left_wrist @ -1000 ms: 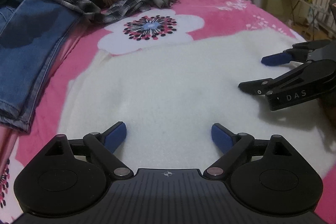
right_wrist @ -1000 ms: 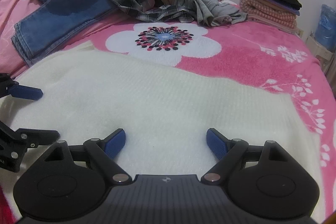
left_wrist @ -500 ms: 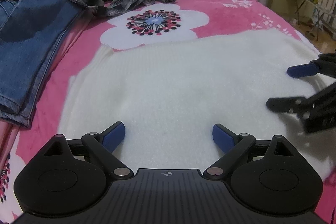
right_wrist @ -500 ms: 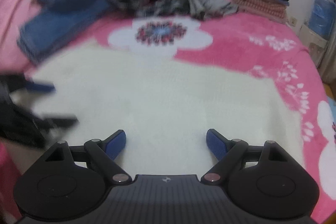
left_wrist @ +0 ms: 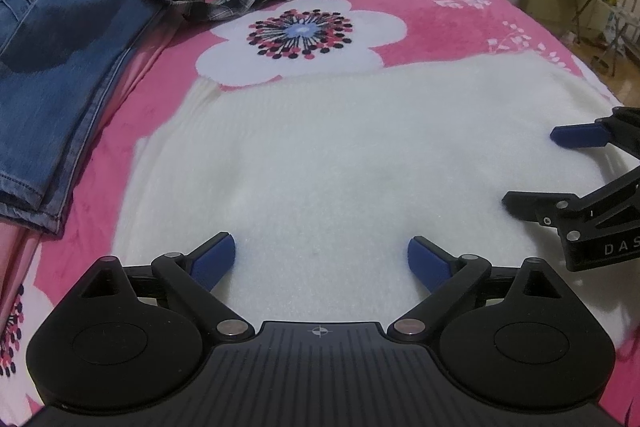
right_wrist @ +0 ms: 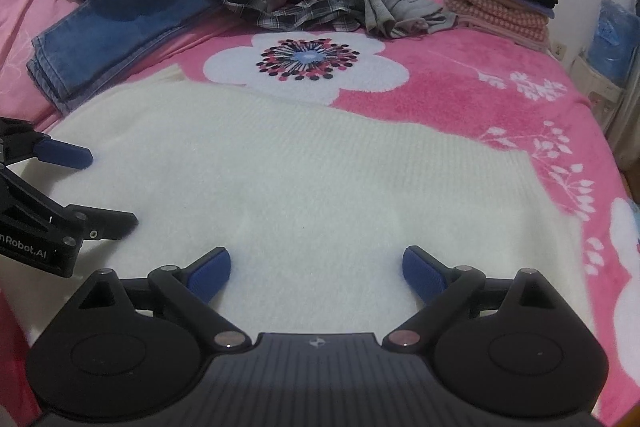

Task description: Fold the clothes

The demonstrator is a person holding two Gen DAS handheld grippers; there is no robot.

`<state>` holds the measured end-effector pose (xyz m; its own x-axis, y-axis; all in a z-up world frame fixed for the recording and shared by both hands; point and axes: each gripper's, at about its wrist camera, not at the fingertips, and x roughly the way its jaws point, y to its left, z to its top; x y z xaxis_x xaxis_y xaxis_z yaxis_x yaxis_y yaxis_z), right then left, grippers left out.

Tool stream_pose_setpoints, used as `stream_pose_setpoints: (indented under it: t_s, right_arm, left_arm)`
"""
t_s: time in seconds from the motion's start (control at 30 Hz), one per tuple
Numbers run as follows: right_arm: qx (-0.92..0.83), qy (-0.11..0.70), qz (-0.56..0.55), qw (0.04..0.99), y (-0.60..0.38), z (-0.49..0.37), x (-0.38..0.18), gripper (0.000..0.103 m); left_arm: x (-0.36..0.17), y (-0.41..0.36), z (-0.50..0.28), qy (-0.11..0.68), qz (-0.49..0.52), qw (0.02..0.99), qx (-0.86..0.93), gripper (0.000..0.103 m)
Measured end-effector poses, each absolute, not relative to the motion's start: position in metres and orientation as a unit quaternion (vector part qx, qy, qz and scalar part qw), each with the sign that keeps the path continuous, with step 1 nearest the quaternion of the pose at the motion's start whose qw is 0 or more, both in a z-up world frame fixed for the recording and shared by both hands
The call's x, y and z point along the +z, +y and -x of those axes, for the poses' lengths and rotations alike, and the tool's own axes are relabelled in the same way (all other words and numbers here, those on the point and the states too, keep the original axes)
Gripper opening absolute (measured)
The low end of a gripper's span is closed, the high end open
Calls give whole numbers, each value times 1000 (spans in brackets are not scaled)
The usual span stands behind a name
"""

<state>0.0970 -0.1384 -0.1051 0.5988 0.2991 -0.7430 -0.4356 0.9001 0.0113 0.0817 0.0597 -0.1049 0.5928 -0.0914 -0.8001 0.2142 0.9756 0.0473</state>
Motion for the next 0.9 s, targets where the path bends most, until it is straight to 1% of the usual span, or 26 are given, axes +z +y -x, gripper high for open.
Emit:
stream_pose_setpoints:
  t_s: [0.3, 0.67, 0.9]
  right_arm:
    - [205, 398, 88, 890, -138, -96, -102, 95]
    - [205, 418, 73, 882, -143, -77, -87, 95]
    - [191, 432, 34, 881, -152, -61, -80, 94]
  left_arm:
    - [-104, 59, -82, 446, -68, 889, -79, 97]
    - [-104, 61, -85, 451, -66, 886, -80, 98]
    - [-104, 61, -86, 453, -65, 885, -80, 98]
